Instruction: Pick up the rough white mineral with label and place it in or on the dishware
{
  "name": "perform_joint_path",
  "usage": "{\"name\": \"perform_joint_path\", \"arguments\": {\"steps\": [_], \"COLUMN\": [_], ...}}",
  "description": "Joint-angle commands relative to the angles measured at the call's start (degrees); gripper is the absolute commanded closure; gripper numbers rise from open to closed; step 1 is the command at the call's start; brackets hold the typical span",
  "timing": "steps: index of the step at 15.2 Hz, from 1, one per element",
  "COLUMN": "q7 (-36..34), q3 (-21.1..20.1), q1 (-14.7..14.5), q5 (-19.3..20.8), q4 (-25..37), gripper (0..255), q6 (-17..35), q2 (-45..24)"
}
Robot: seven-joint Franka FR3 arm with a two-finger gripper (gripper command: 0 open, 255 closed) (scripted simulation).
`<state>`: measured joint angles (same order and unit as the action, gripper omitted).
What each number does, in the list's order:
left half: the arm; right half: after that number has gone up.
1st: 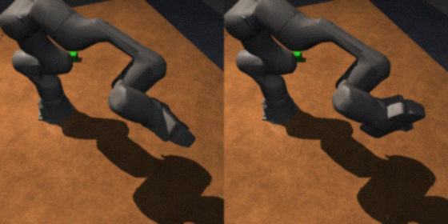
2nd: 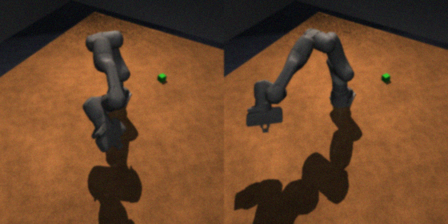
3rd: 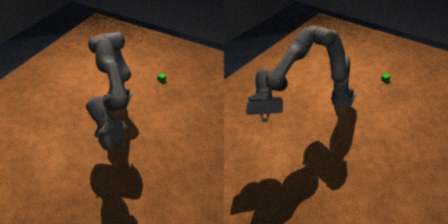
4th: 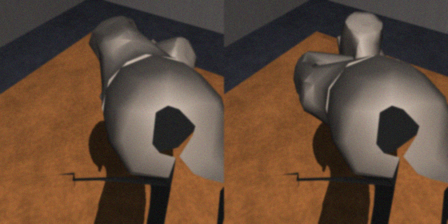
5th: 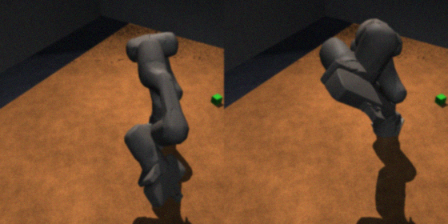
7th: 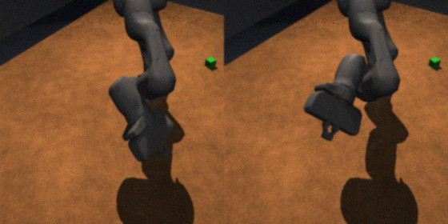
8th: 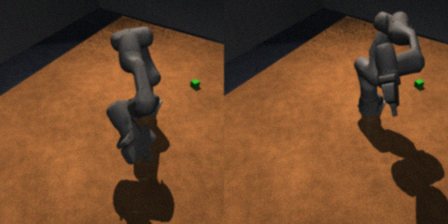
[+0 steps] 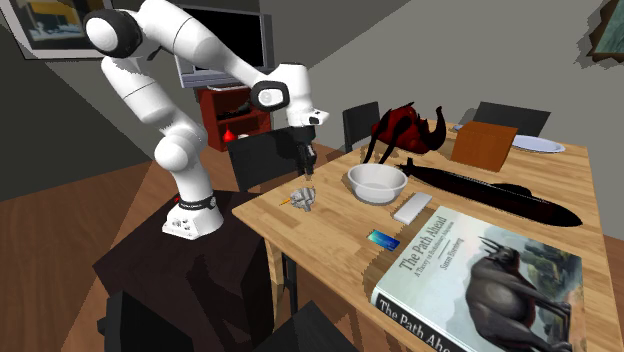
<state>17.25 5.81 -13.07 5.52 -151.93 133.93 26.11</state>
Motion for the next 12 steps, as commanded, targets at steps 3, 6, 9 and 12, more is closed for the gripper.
{"name": "perform_joint_path", "arguments": {"steps": [3,6,9,12], "q7": [-0.06,3.42,5.37,4.41], "q3": [-0.09,-5.67,-8.96,-8.67], "q1": [-0.04,1.11,2.6,3.7], "q5": [-0.05,12.93,22.62,24.37], "q4": [0.37,-3.27,-6.75,-7.47], "gripper": [0,0,0,0], "q6": [-0.82,-1.88,-1.03,1.83], "q2": [0.43,-0.01,-0.49,-2.58]}}
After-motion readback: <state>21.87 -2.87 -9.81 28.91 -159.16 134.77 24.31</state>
